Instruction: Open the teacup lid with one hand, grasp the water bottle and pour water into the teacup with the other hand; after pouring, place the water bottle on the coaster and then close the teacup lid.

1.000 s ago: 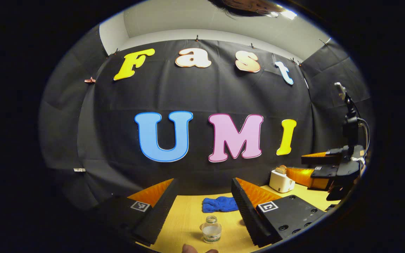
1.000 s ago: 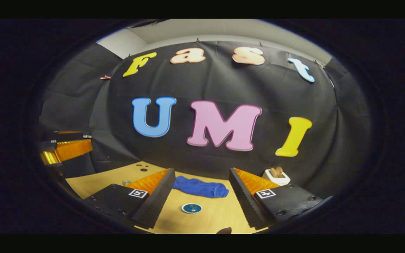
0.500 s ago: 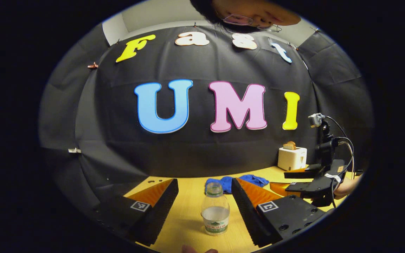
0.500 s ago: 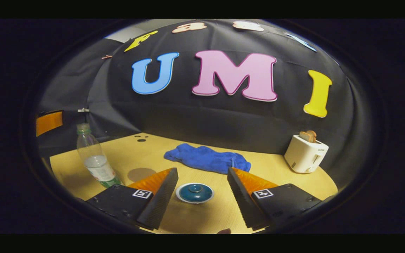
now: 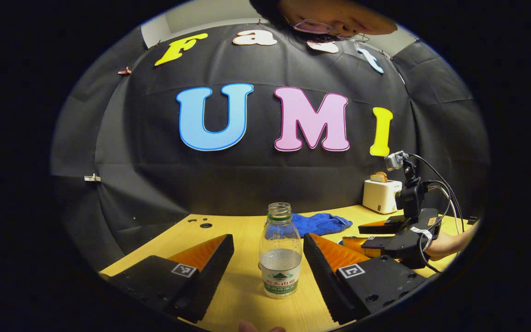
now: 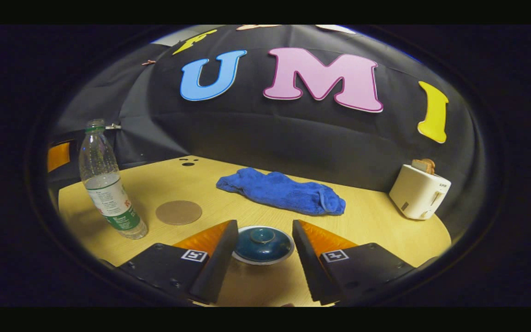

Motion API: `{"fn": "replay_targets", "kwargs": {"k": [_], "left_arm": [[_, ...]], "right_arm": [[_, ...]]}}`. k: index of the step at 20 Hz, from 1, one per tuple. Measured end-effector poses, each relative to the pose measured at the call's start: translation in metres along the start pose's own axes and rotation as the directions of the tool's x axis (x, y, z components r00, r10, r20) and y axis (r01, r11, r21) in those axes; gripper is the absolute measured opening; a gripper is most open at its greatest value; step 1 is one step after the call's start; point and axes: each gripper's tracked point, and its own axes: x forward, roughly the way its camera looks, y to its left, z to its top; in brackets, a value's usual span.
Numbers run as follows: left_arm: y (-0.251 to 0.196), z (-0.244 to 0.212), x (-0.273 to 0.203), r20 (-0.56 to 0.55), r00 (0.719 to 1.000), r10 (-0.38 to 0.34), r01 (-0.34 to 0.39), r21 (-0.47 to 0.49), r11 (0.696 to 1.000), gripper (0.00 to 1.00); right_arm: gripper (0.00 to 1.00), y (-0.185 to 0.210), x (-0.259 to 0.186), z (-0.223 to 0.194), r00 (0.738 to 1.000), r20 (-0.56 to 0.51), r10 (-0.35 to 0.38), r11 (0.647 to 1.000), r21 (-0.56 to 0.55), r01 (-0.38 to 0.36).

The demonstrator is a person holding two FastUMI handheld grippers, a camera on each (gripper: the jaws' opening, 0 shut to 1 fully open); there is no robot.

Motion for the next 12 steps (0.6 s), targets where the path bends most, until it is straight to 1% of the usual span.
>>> {"fn": "replay_targets", "kwargs": {"k": [1,2,3,4,5,6,7,8,9,10,11,12], "left_arm": [[0.001,-0.003,0.001,-0.003,1.0,0.002,-0.002,0.0,1.0,0.95],[0.001,-0.004,0.001,-0.004,1.0,0.003,-0.003,0.002,1.0,0.95],[0.002,-0.006,0.001,-0.007,1.0,0.003,-0.003,0.002,1.0,0.95],[0.001,-0.006,0.001,-0.01,1.0,-0.001,0.001,0.002,1.0,0.95],[0.001,-0.007,0.001,-0.011,1.0,-0.003,0.003,0.001,1.0,0.98],[0.001,-0.007,0.001,-0.011,1.0,-0.003,0.003,0.002,1.0,0.95],[0.001,-0.009,0.0,-0.011,1.0,-0.003,0.003,0.001,1.0,0.95],[0.001,-0.009,0.001,-0.012,1.0,-0.003,0.003,0.0,1.0,0.96],[0.001,-0.011,0.001,-0.013,1.0,-0.002,0.002,-0.003,1.0,0.99],[0.002,-0.011,0.002,-0.014,1.0,-0.001,0.001,-0.005,1.0,0.96],[0.002,-0.014,0.003,-0.016,1.0,-0.001,0.001,-0.005,1.0,0.95],[0.002,-0.016,0.004,-0.02,1.0,-0.001,0.001,-0.004,1.0,0.99]], "right_arm": [[0.66,0.001,0.001,-0.003,1.0,-0.006,0.007,1.0,0.01,-0.007],[0.63,0.001,0.004,-0.004,1.0,-0.011,0.008,1.0,0.018,-0.008],[0.53,0.003,0.003,-0.005,1.0,-0.014,0.013,1.0,0.028,-0.013],[0.53,0.003,0.003,-0.006,1.0,-0.017,0.015,0.999,0.037,-0.014],[0.54,0.003,0.003,-0.005,1.0,-0.01,0.014,0.999,0.043,-0.014],[0.54,0.003,0.004,-0.004,1.0,-0.009,0.01,0.999,0.045,-0.009],[0.41,0.003,0.003,-0.002,1.0,0.0,0.019,0.998,0.055,-0.019],[0.42,0.003,0.004,-0.004,1.0,-0.004,0.019,0.998,0.064,-0.018],[0.38,0.003,0.006,-0.004,1.0,-0.001,0.02,0.997,0.076,-0.02],[0.34,0.003,0.005,-0.003,1.0,0.0,0.024,0.997,0.08,-0.024],[0.31,0.003,0.005,-0.002,1.0,0.004,0.027,0.996,0.079,-0.027],[0.3,0.003,0.005,-0.002,1.0,0.004,0.025,0.997,0.075,-0.025]]}}
